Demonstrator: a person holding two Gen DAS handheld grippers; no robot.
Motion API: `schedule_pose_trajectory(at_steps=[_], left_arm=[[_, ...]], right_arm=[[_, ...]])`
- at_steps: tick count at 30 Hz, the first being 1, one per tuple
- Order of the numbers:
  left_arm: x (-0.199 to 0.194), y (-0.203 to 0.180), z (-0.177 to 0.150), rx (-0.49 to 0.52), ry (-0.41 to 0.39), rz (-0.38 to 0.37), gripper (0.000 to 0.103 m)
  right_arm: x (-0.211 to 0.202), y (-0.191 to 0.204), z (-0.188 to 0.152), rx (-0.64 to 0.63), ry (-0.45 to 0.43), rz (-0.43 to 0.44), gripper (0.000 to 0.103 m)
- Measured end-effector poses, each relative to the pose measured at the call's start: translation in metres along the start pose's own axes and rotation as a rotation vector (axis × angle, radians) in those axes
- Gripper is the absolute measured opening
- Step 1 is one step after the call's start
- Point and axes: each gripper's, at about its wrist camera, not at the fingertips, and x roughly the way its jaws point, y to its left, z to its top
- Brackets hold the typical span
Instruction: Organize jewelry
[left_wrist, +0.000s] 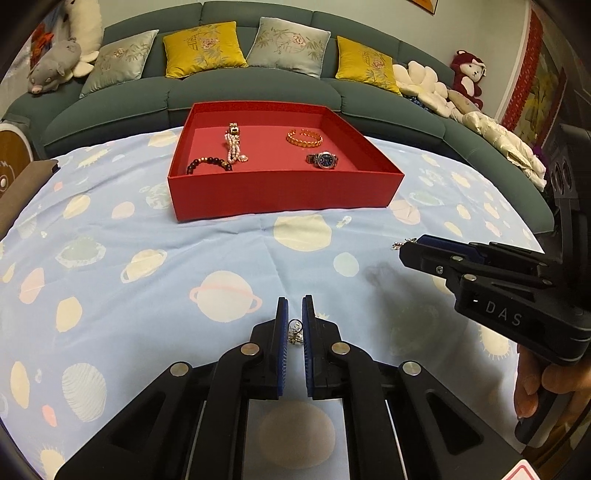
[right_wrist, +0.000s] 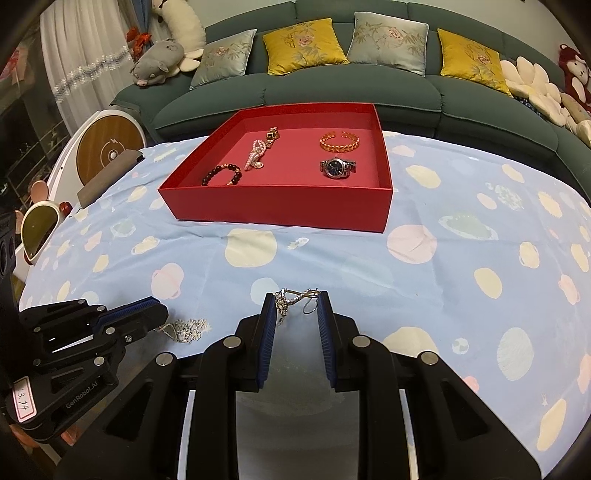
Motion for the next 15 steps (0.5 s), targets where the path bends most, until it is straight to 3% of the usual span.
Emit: schedule_pose_trajectory(at_steps=[15], left_arm=[[-0.025, 0.016, 0.047, -0.071, -0.102, -0.009, 0.005]], right_arm=[[-0.007, 0.026, 0.031, -0.004, -0.064, 0.039, 0.022]])
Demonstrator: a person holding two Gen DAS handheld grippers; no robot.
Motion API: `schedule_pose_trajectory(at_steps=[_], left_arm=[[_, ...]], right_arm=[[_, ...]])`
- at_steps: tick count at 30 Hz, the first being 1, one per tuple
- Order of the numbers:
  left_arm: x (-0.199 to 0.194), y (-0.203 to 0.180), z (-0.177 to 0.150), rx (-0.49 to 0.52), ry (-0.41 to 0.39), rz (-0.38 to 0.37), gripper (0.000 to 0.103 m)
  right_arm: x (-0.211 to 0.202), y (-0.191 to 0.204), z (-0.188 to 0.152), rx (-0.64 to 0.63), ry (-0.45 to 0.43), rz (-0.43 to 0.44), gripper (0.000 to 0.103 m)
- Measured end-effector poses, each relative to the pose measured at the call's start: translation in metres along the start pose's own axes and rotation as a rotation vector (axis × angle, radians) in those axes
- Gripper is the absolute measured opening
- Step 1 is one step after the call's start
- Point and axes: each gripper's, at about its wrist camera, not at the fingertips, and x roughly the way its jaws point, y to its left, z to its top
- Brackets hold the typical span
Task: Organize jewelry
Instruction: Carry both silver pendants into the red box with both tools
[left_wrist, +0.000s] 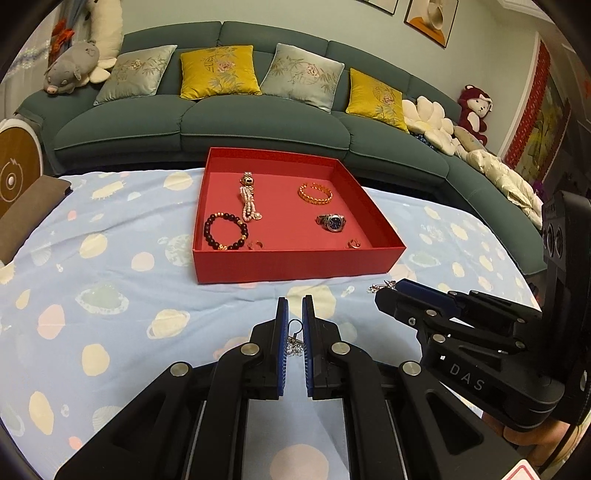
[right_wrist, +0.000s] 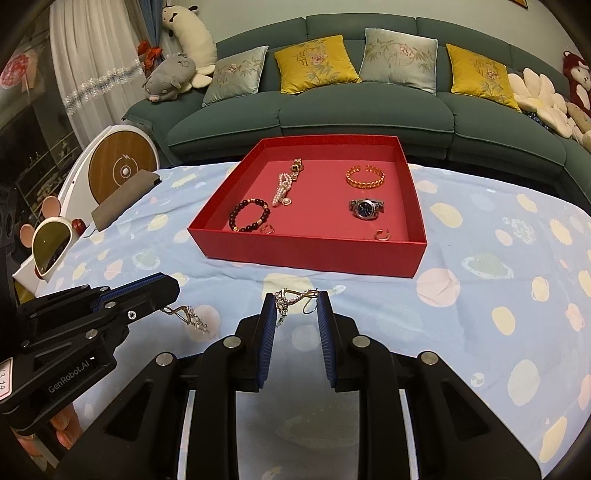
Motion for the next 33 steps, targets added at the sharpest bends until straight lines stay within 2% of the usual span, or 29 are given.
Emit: schedule_pose_trajectory(at_steps=[9, 16, 24, 33], left_arm=[[0.001, 0.003, 0.027, -0.019, -0.043, 0.013, 0.005], [0.007, 0.005, 0.059, -0.001, -0.081, 0.047, 0.005], [0.044, 0.01, 0.105, -0.003, -0.071, 0.063, 0.006], [0.104, 0.004, 0.128, 0.01, -0.042, 0.097, 0.006]], right_arm=[[0.003, 0.0, 0.022, 0.015, -0.04, -0.018, 0.022], [0.012, -0.006, 0.037, 0.022, -0.051, -0.047, 0.022], [0.039, -0.026, 0.068, 0.055, -0.043, -0.069, 0.022], [0.073, -0.039, 0.098, 0.053, -0.047, -0.064, 0.022]])
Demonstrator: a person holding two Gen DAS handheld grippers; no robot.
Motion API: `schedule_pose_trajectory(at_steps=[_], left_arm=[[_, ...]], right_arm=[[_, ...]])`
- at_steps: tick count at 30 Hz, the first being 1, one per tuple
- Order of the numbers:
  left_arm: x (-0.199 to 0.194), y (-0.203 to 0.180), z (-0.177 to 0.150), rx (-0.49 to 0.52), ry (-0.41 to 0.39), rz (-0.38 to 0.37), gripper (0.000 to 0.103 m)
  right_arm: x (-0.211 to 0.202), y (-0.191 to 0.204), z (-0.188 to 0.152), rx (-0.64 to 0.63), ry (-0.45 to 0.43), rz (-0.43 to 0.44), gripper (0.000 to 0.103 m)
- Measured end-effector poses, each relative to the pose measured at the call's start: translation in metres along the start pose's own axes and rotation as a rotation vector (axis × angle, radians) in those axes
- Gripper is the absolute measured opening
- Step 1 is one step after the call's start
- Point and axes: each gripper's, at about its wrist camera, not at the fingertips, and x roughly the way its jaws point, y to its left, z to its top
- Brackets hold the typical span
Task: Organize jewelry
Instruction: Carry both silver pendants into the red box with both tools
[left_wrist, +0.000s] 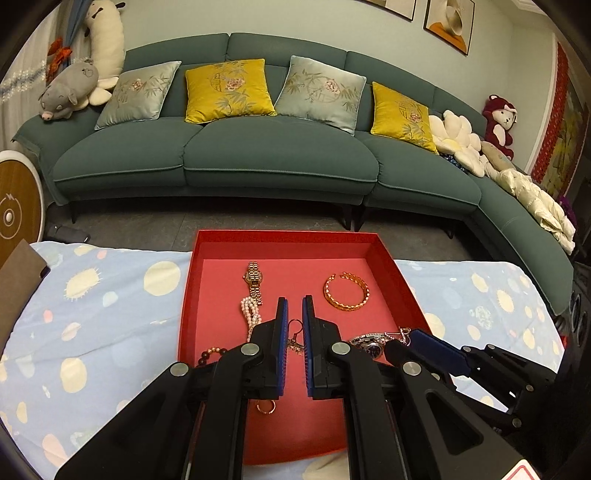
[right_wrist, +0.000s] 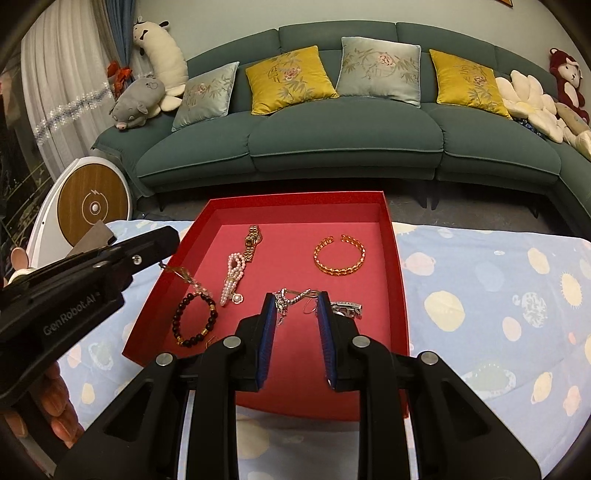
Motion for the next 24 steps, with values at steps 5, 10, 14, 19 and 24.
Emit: schedule_pose_trajectory(at_steps=[5, 10, 14, 19, 24], left_arm=[[0.028, -0.006, -0.001, 0.009, 0.025, 0.017, 0.006], [0.045, -0.008, -0.002, 0.016, 0.042, 0.033, 0.006], [0.057, -0.009, -0.004, 0.021, 0.055, 0.044, 0.006], [0.065, -0.012, -0.006, 0.026, 0.061, 0.048, 0.006], [0.071, -0.016, -0.007, 0.048, 0.063, 0.056, 0.006]], right_arm=[[0.02, -0.006, 0.003, 0.001, 0.009, -0.001, 0.022], [0.036, -0.013, 0.006, 0.013, 0.011, 0.0, 0.022], [0.044, -0.017, 0.005, 0.022, 0.014, 0.004, 0.022], [0.052, -0.02, 0.004, 0.025, 0.016, 0.013, 0.022], [0.057, -0.021, 0.002, 0.022, 0.02, 0.021, 0.022]])
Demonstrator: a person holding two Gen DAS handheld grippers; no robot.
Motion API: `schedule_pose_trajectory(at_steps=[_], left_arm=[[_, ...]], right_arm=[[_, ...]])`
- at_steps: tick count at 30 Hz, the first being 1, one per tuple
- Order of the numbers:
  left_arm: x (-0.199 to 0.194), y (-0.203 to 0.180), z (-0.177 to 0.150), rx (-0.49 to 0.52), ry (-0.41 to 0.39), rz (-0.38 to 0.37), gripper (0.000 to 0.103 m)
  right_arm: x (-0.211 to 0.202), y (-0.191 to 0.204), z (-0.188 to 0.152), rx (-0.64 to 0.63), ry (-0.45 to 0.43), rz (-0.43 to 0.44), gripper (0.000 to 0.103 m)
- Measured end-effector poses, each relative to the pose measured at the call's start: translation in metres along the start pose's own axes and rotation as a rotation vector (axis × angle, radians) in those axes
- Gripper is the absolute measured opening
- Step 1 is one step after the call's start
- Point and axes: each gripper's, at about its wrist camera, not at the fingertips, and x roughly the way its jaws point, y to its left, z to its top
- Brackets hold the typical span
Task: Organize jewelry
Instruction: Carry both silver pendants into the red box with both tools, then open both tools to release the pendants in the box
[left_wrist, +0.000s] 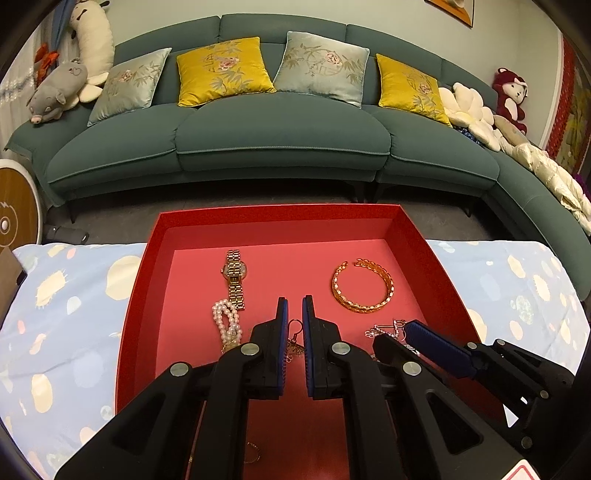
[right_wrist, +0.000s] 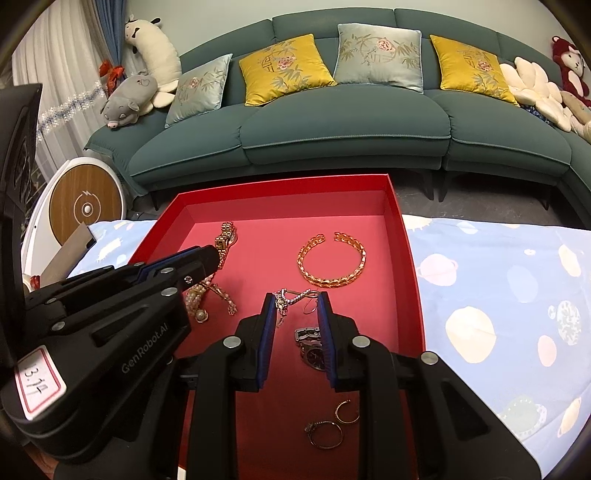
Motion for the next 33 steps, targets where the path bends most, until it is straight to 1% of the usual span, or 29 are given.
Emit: schedule_pose_trajectory(at_steps=[7, 21, 22, 23, 24, 25, 26, 27, 30, 33], left_arm=[[0.007, 0.002, 0.001, -0.006, 0.009, 0.008, 0.006], [0.01, 0.008, 0.0, -0.026, 0.03, 0.004, 0.007], [0.009, 0.009, -0.001, -0.037, 0.029, 0.005, 0.008], [0.008, 0.011, -0.001, -0.056, 0.03, -0.001, 0.017], [0.006, 0.014, 0.0, -0.076, 0.031, -0.005, 0.036], [0.003, 0.017, 0.0, -0.097, 0.029, 0.006, 0.047], [-0.002, 0.02, 0.001, -0.117, 0.018, 0.019, 0.053], [-0.009, 0.022, 0.002, -0.127, 0.003, 0.021, 0.053], [-0.03, 0.031, 0.006, -0.134, -0.007, 0.025, 0.053], [-0.059, 0.039, 0.006, -0.133, -0.036, 0.041, 0.053]], right_arm=[[0.007, 0.001, -0.001, -0.011, 0.005, 0.016, 0.022], [0.012, 0.004, -0.001, -0.034, 0.011, 0.006, 0.023], [0.012, 0.005, -0.001, -0.035, 0.011, 0.003, 0.023], [0.011, 0.005, -0.002, -0.032, 0.008, -0.003, 0.029], [0.01, 0.005, -0.002, -0.029, 0.002, -0.012, 0.036], [0.008, 0.007, -0.003, -0.03, -0.003, -0.011, 0.038], [0.006, 0.008, -0.003, -0.034, -0.005, -0.023, 0.046], [0.003, 0.01, -0.003, -0.036, -0.011, -0.035, 0.053], [-0.011, 0.012, -0.001, -0.038, -0.023, -0.053, 0.054], [-0.033, 0.011, 0.004, -0.019, -0.041, -0.068, 0.054]])
